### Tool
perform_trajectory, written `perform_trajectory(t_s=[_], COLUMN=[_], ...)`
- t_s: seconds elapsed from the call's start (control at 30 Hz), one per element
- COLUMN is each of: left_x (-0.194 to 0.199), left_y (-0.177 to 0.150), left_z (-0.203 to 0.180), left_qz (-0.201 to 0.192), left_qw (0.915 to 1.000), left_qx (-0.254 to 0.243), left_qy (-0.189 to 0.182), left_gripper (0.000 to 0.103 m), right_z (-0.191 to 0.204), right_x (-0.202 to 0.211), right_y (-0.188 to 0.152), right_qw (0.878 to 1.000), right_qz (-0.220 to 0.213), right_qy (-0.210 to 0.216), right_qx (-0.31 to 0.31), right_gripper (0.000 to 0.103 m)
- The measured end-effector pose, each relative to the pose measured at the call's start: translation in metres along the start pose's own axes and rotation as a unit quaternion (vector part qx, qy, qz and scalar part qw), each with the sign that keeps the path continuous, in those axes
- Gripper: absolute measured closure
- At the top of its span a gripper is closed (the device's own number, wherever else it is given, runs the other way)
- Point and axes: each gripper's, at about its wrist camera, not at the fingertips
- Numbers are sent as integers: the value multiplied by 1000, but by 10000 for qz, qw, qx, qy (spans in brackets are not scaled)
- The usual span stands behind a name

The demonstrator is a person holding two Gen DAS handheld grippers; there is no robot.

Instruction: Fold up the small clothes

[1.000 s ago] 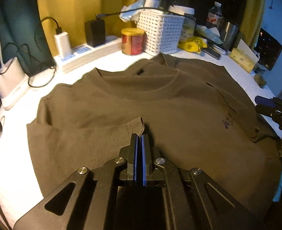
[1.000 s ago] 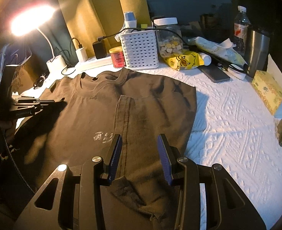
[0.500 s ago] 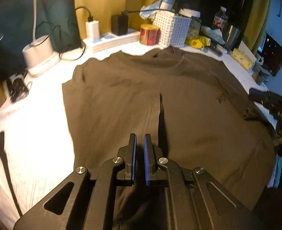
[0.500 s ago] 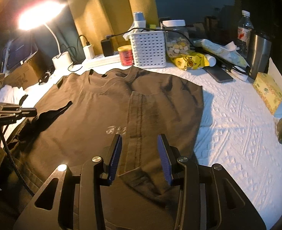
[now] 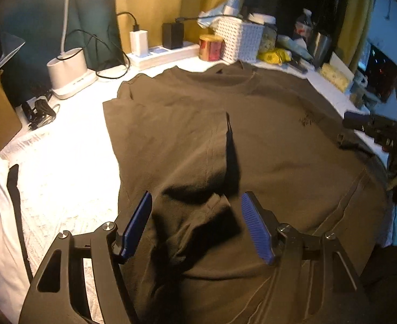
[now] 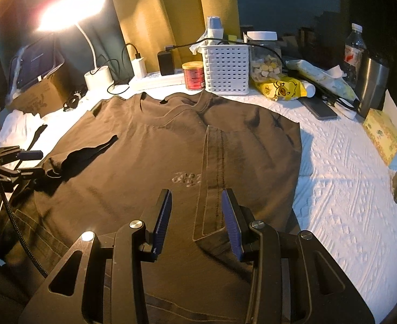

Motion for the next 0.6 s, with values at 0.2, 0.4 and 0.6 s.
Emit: perform_trajectory(t_s=[0.2, 0.4, 0.6], left_x=[-12, -18, -12], left_y=[-6, -9, -19], left_z=[-17, -23, -29], left_qz=[65, 81, 166], left_qw=[9986, 9980, 9970], left_qx=[-477, -618, -705], left_qy=[-229, -143, -268], left_gripper=[71, 99, 99], right_z=[4, 7, 2], right_x=[3, 6, 5], right_y=[0, -3, -9], right_qw=[10000, 10000, 9998], right_qz=[-10, 26, 138], right_qy=[0, -18, -103], right_qx=[22, 28, -57], right_gripper=[62, 62, 62])
Point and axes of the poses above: each gripper's, at about its wrist camera, not at the fingertips, and x roughly against the way its jaws point, z to its left, y to its top, and after that the axes turned 1 degree about -x, right-handed
